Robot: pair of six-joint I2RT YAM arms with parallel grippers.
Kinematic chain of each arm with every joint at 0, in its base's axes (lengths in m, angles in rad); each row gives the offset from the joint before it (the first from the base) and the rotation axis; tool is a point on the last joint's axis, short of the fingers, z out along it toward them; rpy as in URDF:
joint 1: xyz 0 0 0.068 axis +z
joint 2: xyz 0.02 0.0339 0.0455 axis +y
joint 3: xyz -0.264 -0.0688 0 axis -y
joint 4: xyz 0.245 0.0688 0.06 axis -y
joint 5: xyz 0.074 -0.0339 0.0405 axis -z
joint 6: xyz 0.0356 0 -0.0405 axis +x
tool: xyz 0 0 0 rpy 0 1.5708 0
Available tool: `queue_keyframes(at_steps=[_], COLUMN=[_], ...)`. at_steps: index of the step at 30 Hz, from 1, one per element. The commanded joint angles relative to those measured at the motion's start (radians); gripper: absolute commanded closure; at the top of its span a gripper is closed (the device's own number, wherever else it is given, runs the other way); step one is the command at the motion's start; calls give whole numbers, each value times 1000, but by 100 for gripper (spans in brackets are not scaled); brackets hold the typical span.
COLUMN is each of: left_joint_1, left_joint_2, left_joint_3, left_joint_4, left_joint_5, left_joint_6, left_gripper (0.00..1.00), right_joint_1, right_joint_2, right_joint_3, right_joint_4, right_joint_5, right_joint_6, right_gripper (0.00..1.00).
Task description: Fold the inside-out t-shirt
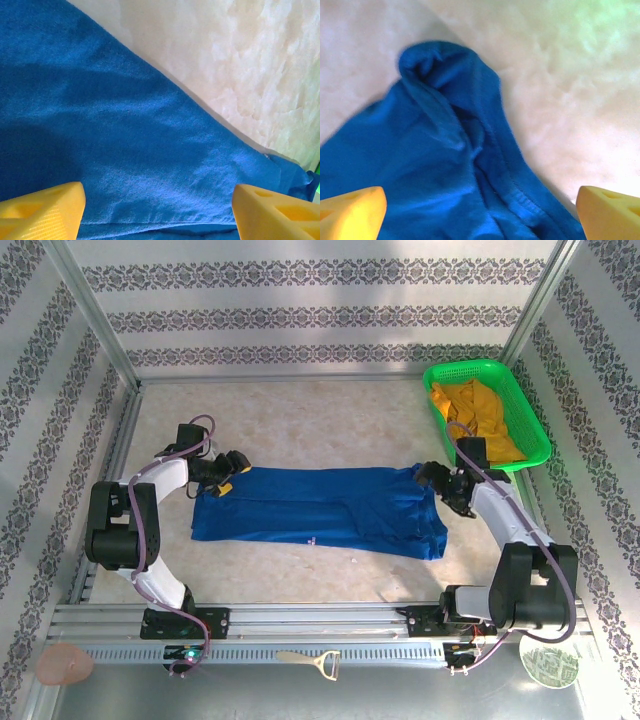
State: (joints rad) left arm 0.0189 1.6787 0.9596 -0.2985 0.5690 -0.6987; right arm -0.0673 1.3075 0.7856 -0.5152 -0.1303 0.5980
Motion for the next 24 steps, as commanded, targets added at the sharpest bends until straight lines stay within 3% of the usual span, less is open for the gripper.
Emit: queue_keyframes(at_steps=[1, 16, 24], left_joint_1=[-11, -14, -16], left_joint_2=[7, -8, -33], left_joint_3=[2, -23, -38], left_joint_4=[38, 59, 58], left_joint_5=[6, 0, -11], left_joint_6=[-11, -23, -27], left_gripper=[22, 22, 22], right_joint_1=[26, 75, 82], right_joint_2=[5, 216, 143], right_joint_3=[-42, -40, -130], right_joint_4=[-29, 117, 207], right_joint_5=[58, -36, -181], right_joint_6=[-1, -23, -19], right_gripper=[2, 3, 8])
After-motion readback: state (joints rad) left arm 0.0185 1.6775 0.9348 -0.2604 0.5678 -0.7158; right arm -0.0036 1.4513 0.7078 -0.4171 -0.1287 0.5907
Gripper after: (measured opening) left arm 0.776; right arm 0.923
